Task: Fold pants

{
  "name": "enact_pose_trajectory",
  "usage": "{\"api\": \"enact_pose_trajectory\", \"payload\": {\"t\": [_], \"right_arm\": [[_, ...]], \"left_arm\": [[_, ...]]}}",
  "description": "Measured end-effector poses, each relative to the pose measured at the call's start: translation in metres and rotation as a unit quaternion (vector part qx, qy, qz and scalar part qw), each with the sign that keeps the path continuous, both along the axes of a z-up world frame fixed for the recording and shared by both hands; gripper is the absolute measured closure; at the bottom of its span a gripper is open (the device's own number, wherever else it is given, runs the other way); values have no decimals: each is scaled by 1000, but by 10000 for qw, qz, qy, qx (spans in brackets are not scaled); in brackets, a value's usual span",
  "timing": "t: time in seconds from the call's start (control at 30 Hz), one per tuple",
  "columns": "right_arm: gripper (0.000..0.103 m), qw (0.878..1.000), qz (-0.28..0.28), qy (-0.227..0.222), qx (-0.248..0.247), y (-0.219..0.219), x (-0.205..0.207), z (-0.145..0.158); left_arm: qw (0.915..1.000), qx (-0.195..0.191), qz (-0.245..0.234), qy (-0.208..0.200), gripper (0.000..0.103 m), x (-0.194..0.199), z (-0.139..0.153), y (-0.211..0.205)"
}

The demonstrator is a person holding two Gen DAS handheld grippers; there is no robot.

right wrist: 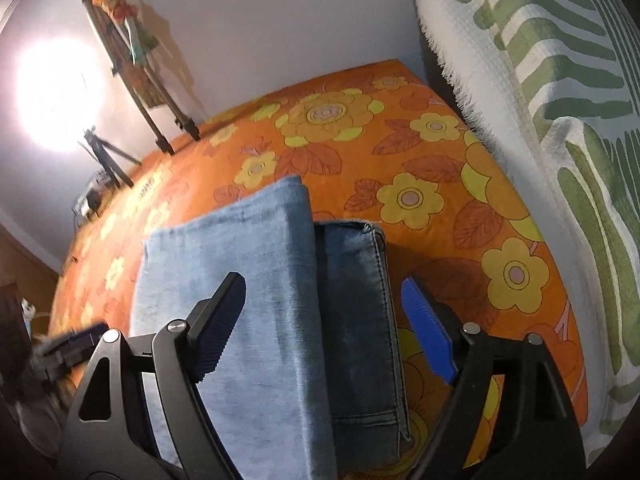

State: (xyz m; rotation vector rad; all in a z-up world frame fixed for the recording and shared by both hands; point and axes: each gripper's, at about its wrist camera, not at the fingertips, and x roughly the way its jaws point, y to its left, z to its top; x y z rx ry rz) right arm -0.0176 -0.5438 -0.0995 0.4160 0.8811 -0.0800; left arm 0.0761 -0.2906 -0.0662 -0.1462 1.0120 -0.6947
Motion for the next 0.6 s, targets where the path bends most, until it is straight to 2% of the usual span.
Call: {"api": "enact_pose_trajectory", "payload": {"t": [0.13,0.27,0.6], "right_arm": [[17,9995,85,182,-238,4,10,-10],[11,9997,114,231,-4,-2,20,-19],[10,9976,393,527,225,-6,42,-41]], "left_arm": [[9991,-63,336,256,43,20,-13,9],[9969,-123,534,561,43,33,-29,11],[9973,198,541,457,43,39,-41,-3]]}}
